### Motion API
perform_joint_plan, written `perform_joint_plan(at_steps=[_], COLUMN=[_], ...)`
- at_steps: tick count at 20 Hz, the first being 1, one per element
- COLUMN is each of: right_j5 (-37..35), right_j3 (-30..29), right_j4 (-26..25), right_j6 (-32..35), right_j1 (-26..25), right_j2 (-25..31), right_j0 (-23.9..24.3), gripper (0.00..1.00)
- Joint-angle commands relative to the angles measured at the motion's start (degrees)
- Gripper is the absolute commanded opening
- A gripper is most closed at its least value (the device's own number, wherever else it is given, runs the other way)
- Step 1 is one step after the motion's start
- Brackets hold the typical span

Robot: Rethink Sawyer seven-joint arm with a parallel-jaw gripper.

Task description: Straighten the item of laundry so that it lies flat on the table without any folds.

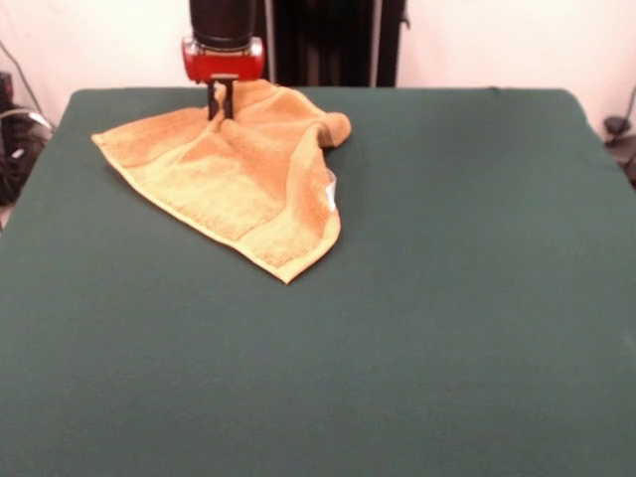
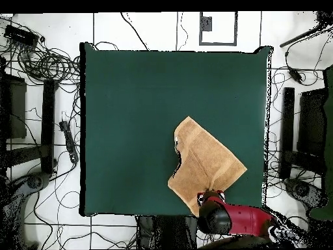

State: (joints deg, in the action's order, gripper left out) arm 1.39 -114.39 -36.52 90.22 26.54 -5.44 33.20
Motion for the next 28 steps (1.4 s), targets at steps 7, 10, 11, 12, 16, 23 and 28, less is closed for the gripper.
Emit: perform_joint_plan(at_steps=[7,10,11,12,16,23,28], right_j5=[-11.99,-11.98,-11.83,-12.06,-12.06,-13.81,-16.61], right_j3=[12.05,12.10,12.17,12.28,13.00,14.54,14.88], right_j4=[-1.06,-2.46,-2.88,-3.12,-4.51,-6.47,-6.42], right_j6=[-2.58,-2.97,-3.00,-3.03,-2.46,-2.45,-3.74], right_j1=[-3.50,-3.32,-3.31,-3.29,-2.98,-1.71,-1.05], right_j2=[14.72,15.49,15.81,16.08,16.47,16.02,16.82], right_j0=[7.69,9.03,9.43,9.76,9.63,8.55,8.74], gripper=[0.00,0.00,0.00,0.00,0.00,0.00,0.00])
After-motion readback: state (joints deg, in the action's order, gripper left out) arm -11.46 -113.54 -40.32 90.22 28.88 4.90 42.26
